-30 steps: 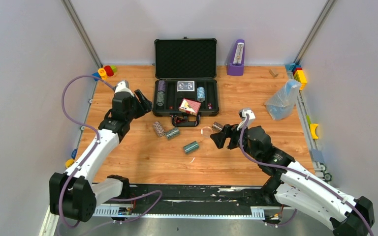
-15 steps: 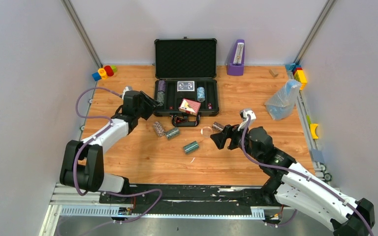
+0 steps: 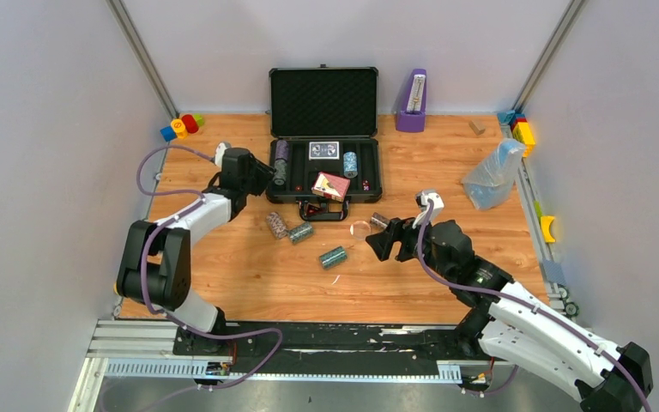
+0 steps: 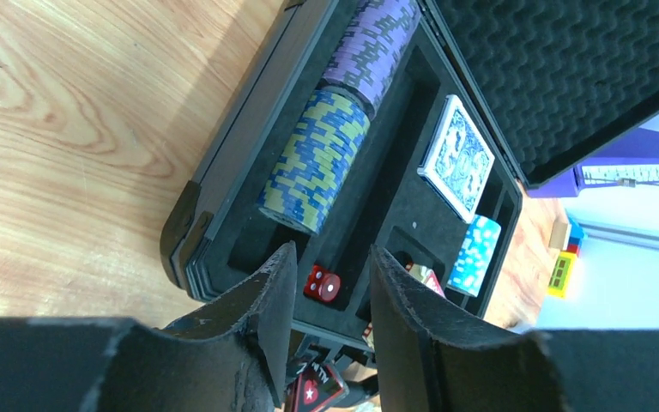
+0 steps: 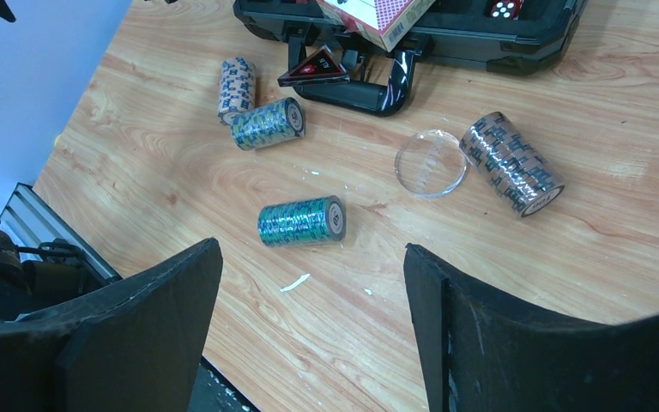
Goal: Pack up texas hold em set
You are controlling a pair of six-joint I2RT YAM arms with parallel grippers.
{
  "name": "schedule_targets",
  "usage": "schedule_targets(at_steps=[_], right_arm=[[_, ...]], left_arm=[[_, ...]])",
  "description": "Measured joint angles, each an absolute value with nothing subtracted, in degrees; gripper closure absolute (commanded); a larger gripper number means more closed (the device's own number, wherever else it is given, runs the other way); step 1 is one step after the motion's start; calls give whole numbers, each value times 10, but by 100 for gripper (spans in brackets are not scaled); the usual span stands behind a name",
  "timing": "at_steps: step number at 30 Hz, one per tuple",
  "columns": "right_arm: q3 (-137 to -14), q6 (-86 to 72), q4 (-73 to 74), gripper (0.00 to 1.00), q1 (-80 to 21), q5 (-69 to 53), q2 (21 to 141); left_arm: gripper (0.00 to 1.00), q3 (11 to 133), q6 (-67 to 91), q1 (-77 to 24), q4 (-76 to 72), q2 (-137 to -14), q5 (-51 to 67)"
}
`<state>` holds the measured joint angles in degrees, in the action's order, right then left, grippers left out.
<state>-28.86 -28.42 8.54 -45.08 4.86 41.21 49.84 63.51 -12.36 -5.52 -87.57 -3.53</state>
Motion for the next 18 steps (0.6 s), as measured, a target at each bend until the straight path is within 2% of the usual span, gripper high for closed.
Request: schedule_targets(at_steps=[11, 18], right_arm=[[-289, -284, 85, 21, -451, 57, 412], [-289, -284, 85, 21, -451, 61, 417]], left_arm=[[61, 522, 645, -124, -66, -941, -33], [70, 542, 644, -123, -78, -973, -34]])
